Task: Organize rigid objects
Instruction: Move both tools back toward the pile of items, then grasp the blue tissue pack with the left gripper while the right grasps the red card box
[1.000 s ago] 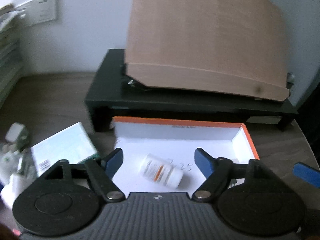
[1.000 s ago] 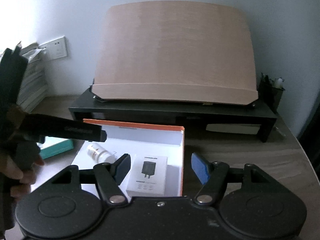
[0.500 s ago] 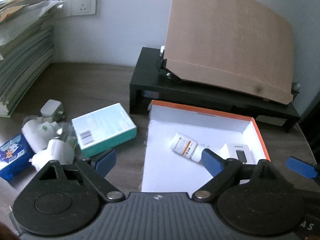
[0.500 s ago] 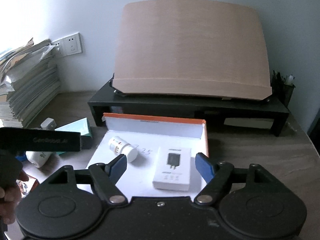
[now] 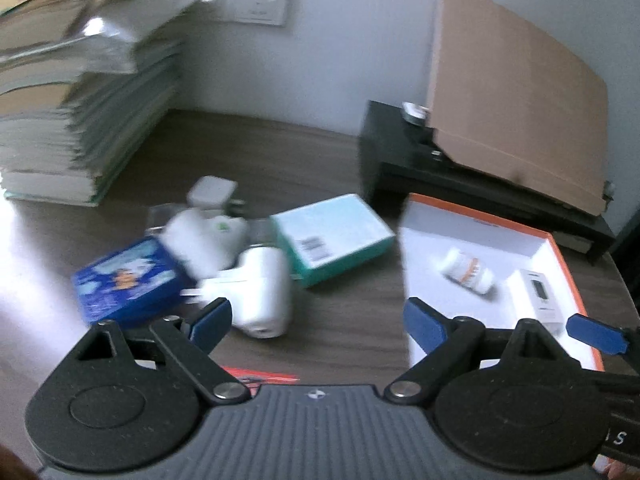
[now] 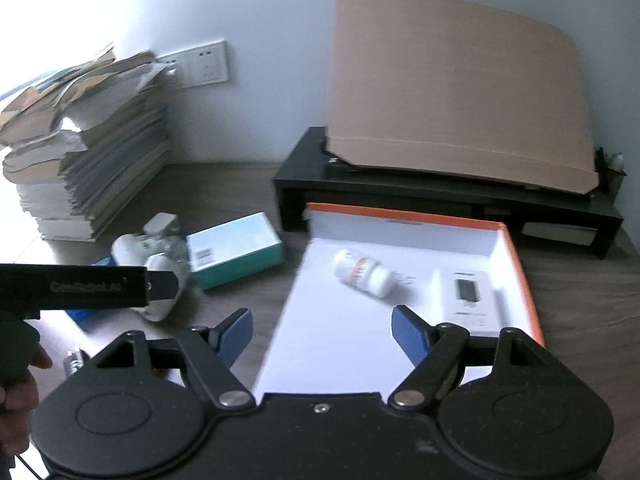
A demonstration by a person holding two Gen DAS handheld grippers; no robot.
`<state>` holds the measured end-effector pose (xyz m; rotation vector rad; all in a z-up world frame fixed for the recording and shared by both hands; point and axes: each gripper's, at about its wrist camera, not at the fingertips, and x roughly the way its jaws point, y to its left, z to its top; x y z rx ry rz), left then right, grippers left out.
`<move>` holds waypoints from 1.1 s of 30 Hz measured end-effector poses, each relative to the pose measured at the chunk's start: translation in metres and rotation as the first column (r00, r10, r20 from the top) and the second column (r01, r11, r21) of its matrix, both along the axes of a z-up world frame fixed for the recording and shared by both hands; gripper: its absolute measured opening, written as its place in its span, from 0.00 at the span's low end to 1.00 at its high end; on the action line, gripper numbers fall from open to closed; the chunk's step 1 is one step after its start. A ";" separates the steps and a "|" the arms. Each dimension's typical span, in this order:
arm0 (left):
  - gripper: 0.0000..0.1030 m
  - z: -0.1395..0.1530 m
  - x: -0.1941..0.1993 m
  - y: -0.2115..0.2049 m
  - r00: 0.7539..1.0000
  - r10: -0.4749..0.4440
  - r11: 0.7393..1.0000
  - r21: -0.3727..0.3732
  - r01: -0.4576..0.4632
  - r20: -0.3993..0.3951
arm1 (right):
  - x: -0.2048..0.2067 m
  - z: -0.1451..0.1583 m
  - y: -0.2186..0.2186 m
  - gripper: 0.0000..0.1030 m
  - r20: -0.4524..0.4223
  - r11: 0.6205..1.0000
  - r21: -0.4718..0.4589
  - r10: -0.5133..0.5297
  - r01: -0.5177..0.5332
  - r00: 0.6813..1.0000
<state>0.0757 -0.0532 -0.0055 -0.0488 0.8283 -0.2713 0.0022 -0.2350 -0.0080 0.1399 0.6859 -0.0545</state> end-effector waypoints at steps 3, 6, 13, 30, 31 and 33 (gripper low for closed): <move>0.93 0.000 -0.001 0.024 1.000 0.016 1.000 0.013 -0.016 0.014 | -0.001 0.000 0.020 0.88 -0.002 1.000 0.001 0.016 -0.016 1.000; 0.93 -0.004 0.001 0.051 0.999 0.026 0.999 0.039 -0.027 0.026 | 0.000 -0.001 0.038 0.88 -0.002 1.000 -0.002 0.031 -0.031 1.000; 0.94 -0.022 0.023 0.107 0.999 0.038 0.992 0.116 -0.041 0.027 | -0.004 -0.012 0.071 0.88 -0.032 0.998 0.023 0.054 -0.054 0.998; 0.84 -0.064 0.075 0.104 0.973 -0.227 0.953 0.216 0.212 0.049 | -0.003 -0.036 0.124 0.88 -0.120 0.993 0.073 0.102 -0.094 0.988; 0.77 -0.066 0.078 0.103 0.973 -0.229 0.954 0.208 0.216 0.038 | -0.002 -0.037 0.125 0.88 -0.125 0.992 0.081 0.103 -0.093 0.987; 0.65 -0.065 0.078 0.103 0.974 -0.225 0.960 0.181 0.215 0.036 | -0.001 -0.039 0.129 0.88 -0.133 0.991 0.091 0.107 -0.095 0.985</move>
